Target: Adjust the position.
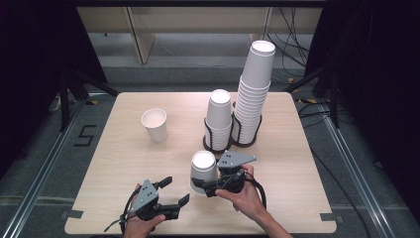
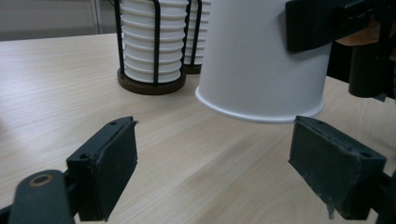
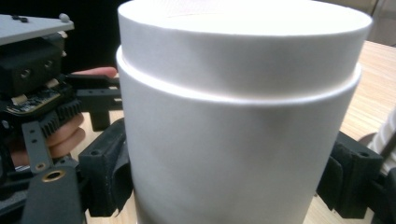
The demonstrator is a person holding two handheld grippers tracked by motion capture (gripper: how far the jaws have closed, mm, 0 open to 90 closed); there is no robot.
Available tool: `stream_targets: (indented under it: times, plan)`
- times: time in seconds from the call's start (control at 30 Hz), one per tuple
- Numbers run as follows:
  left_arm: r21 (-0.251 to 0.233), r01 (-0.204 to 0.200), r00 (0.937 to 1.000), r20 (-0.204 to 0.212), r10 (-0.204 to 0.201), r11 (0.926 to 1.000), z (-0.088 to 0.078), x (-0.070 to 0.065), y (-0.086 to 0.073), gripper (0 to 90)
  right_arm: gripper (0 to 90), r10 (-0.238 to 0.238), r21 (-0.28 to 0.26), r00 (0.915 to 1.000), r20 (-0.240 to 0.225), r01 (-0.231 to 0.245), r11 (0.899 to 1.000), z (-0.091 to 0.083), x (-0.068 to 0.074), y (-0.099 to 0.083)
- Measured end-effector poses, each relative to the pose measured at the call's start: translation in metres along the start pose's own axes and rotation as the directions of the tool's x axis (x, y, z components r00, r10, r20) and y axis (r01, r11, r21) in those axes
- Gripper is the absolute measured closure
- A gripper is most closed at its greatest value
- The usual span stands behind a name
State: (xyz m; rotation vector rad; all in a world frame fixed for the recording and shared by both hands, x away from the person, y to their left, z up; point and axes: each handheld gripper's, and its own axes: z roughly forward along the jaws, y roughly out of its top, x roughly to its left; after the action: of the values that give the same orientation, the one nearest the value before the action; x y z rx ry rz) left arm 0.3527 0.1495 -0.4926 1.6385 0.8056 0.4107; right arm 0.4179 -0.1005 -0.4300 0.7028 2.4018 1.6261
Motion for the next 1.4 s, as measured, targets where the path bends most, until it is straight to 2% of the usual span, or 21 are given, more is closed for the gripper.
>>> stream_targets:
  times: [0.03, 0.07, 0.1, 0.2, 0.23, 0.27, 0.37, 0.4, 0.43, 0.5, 0.63, 0.67, 0.7, 0.73, 0.77, 0.83, 0.9, 1.03, 1.2, 1.27, 1.4]
  plan:
    - [0.009, -0.009, 1.0, 0.004, 0.009, 0.9999, 0.001, -0.001, 0.0, 14.6, 18.9, -0.008, -0.01, 1.0, 0.001, 0.008, 1.0, 0.002, 0.001, 0.0]
    - [0.005, -0.014, 0.9998, 0.017, 0.014, 0.9999, 0.002, -0.002, -0.001, 14.7, 18.9, 0.012, -0.003, 0.9999, -0.009, -0.012, 1.0, 0.003, 0.002, 0.0]
    - [0.01, -0.016, 0.9997, 0.02, 0.016, 0.9998, 0.003, -0.003, -0.001, 14.6, 18.9, -0.017, -0.012, 0.9998, 0.013, 0.017, 1.0, 0.003, 0.002, 0.001]
    - [0.01, -0.027, 0.9991, 0.032, 0.027, 0.9996, 0.005, -0.006, -0.001, 14.6, 18.9, 0.008, -0.004, 0.9998, -0.018, -0.008, 1.0, 0.008, 0.006, 0.0]
    - [0.009, -0.037, 0.9988, 0.032, 0.036, 0.9993, 0.005, -0.007, 0.0, 14.6, 18.9, 0.015, 0.002, 0.9999, 0.004, -0.015, 1.0, 0.008, 0.009, 0.0]
    - [0.011, -0.041, 0.9987, 0.03, 0.041, 0.9991, 0.005, -0.008, 0.0, 14.6, 18.9, -0.016, -0.004, 0.9999, -0.002, 0.016, 1.0, 0.01, 0.008, 0.001]
    - [-0.008, -0.046, 0.9978, 0.047, 0.046, 0.9989, 0.006, -0.009, 0.0, 14.6, 18.9, -0.007, 0.001, 0.9996, -0.027, 0.007, 1.0, 0.014, 0.012, 0.0]
    - [0.001, -0.05, 0.9978, 0.042, 0.05, 0.9987, 0.006, -0.01, 0.0, 14.6, 19.0, -0.026, 0.002, 0.9995, -0.017, 0.026, 1.0, 0.014, 0.013, 0.001]
    - [-0.001, -0.057, 0.9976, 0.04, 0.057, 0.9984, 0.006, -0.01, 0.0, 14.6, 19.0, -0.009, -0.007, 0.9993, -0.037, 0.009, 1.0, 0.016, 0.014, 0.001]
    - [0.0, -0.06, 0.9975, 0.038, 0.06, 0.9982, 0.008, -0.011, 0.0, 14.0, 19.0, -0.045, -0.013, 0.9988, -0.02, 0.044, 0.999, 0.017, 0.015, 0.001]
    - [0.018, -0.088, 0.9959, 0.023, 0.088, 0.996, 0.011, -0.013, 0.0, 9.7, 19.1, -0.02, -0.003, 0.9992, -0.035, 0.02, 1.0, 0.02, 0.021, 0.001]
    - [0.023, -0.087, 0.9962, 0.013, 0.087, 0.996, 0.013, -0.014, 0.0, 7.3, 19.1, -0.029, -0.027, 0.9989, -0.038, 0.028, 0.999, 0.022, 0.022, 0.001]
    - [0.017, -0.082, 0.9965, 0.015, 0.082, 0.9965, 0.015, -0.014, -0.001, 4.9, 19.1, -0.04, -0.018, 0.9987, -0.03, 0.04, 0.999, 0.022, 0.023, 0.001]
    - [0.029, -0.082, 0.9966, 0.009, 0.081, 0.9963, 0.015, -0.014, -0.001, 2.9, 19.1, -0.039, -0.022, 0.9986, -0.036, 0.038, 0.999, 0.023, 0.024, 0.001]
    - [0.014, -0.079, 0.9968, 0.015, 0.079, 0.9968, 0.017, -0.015, -0.002, 1.7, 19.1, -0.009, -0.022, 0.9982, -0.06, 0.008, 1.0, 0.024, 0.027, 0.0]
    - [0.022, -0.085, 0.9964, 0.006, 0.085, 0.9962, 0.018, -0.016, -0.001, 0.1, 19.1, -0.021, -0.016, 0.9983, -0.054, 0.02, 1.0, 0.025, 0.03, 0.0]
    - [0.015, -0.089, 0.996, 0.006, 0.089, 0.9959, 0.018, -0.017, -0.001, 0.0, 19.1, -0.009, -0.027, 0.9958, -0.091, 0.007, 1.0, 0.027, 0.031, 0.0]
    - [-0.019, -0.089, 0.9959, 0.012, 0.089, 0.9959, 0.02, -0.018, -0.001, 0.0, 19.1, 0.001, -0.032, 0.9958, -0.092, -0.004, 0.999, 0.026, 0.031, 0.0]
    - [-0.017, -0.091, 0.9959, 0.004, 0.091, 0.9957, 0.02, -0.019, -0.001, 0.0, 19.1, 0.014, -0.036, 0.995, -0.099, -0.017, 0.999, 0.026, 0.031, 0.0]
    - [-0.014, -0.094, 0.9955, 0.003, 0.094, 0.9955, 0.02, -0.019, -0.001, 0.0, 19.1, -0.003, -0.047, 0.996, -0.09, -0.001, 0.999, 0.026, 0.03, 0.0]
    - [-0.009, -0.092, 0.9957, 0.005, 0.092, 0.9957, 0.019, -0.018, 0.0, 0.0, 19.1, 0.001, -0.058, 0.9957, -0.092, -0.006, 0.998, 0.027, 0.031, 0.0]
